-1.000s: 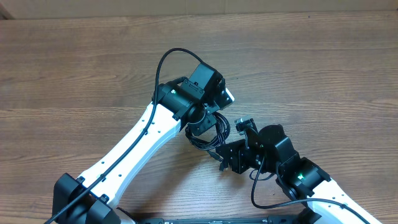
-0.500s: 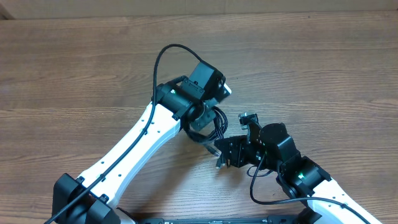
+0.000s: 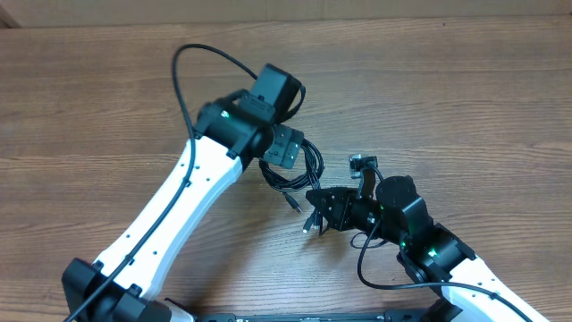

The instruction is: Untangle cables

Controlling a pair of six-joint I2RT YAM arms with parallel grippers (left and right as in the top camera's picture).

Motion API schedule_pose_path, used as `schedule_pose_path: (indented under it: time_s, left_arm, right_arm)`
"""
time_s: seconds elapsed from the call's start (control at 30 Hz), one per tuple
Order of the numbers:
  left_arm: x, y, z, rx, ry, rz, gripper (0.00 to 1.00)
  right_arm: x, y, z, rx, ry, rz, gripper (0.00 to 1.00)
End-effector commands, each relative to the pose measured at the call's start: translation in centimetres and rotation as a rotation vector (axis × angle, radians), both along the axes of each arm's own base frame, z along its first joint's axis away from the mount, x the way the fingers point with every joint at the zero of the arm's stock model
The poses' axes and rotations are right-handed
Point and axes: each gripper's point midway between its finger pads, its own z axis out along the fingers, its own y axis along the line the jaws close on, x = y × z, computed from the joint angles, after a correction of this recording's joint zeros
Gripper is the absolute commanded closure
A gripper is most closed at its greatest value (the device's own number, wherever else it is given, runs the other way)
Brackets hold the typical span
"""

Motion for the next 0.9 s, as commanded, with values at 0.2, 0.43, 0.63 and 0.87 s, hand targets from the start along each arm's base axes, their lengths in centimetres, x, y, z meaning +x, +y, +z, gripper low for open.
schedule_pose_path:
  time_s: [0.2, 0.43, 0.63, 0.87]
  left_arm:
    - [-1.1, 9.5, 7.1, -0.265, -0.042, 0.53, 0.0]
    - [-5.3, 10.1, 6.9, -0.428, 0.022, 0.489, 0.0]
    - [-8.8, 5.2, 2.1, -0.724, 0.243, 0.467, 0.0]
    - [-8.6, 1.6, -5.1, -0.989, 0.516, 0.694, 0.0]
  right_arm:
    - [0.4, 0.0, 0.8, 0.011, -0.001, -0.023, 0.96]
    - [0.7, 0.0, 1.1, 0.015, -0.018, -0.036, 0.96]
    - [1.0, 0.2, 1.8, 0.035, -0.044, -0.036, 0.96]
    - [1.1, 0.3, 2.2, 0.051, -0.058, -0.038, 0.96]
